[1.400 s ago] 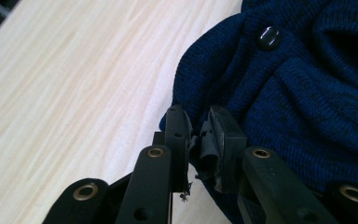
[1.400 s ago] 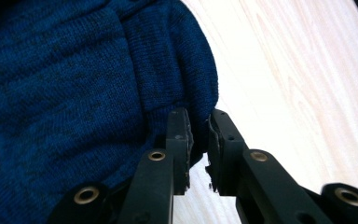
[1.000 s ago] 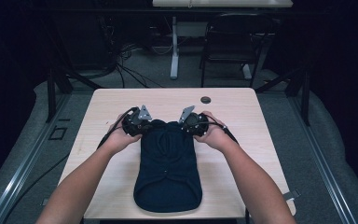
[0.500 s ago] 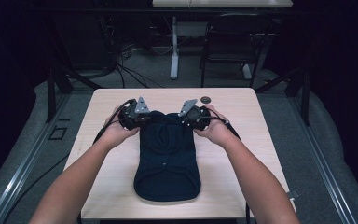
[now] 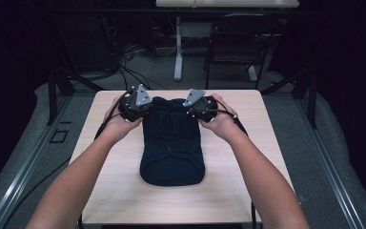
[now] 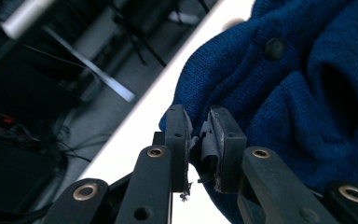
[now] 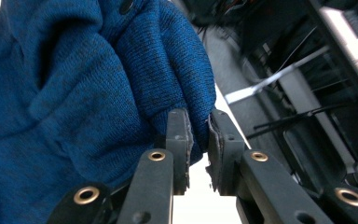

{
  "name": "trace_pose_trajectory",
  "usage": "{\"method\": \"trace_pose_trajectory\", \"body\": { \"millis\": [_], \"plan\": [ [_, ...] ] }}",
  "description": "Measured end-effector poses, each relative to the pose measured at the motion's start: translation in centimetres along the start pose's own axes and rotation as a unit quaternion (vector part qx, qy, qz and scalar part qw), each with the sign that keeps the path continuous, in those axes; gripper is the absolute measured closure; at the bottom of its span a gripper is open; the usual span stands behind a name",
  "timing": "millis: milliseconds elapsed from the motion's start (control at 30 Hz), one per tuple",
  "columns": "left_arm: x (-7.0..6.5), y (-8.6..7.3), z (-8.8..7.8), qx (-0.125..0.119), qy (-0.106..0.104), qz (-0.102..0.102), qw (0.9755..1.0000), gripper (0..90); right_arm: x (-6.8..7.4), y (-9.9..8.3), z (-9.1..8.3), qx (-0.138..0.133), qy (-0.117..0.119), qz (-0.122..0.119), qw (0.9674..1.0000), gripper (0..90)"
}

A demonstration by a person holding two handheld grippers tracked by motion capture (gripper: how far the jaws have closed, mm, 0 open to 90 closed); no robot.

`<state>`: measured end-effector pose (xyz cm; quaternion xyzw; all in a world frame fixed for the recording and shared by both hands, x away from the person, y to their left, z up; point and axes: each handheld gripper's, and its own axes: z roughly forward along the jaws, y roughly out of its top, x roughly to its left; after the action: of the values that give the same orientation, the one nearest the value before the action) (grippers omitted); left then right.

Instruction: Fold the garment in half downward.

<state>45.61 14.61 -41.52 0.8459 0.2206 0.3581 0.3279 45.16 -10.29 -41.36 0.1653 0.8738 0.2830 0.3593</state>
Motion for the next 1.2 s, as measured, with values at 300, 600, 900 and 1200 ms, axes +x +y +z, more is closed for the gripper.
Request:
{"method": "trace_pose_trajectory", "body": {
  "millis": [300, 600, 900, 1200],
  "plan": [
    [-1.7, -1.1, 0.6, 0.021, -0.004, 0.030, 0.9993, 78.8, 1.4, -0.6, 0.6, 0.014, 0.000, -0.023, 0.9996, 79.2],
    [-3.5, -1.3, 0.0, 0.027, -0.011, 0.061, 0.9977, 78.7, 2.7, -1.5, 0.2, 0.018, 0.007, -0.039, 0.9990, 79.2],
    [-3.7, -1.8, 0.0, 0.025, -0.017, 0.056, 0.9980, 78.7, 3.1, -1.6, 0.2, 0.018, 0.014, -0.042, 0.9989, 79.1],
    [-3.5, -1.7, -0.1, 0.023, -0.019, 0.049, 0.9984, 78.7, 2.9, -1.5, 0.3, 0.020, 0.014, -0.038, 0.9990, 79.1]
  ]
}}
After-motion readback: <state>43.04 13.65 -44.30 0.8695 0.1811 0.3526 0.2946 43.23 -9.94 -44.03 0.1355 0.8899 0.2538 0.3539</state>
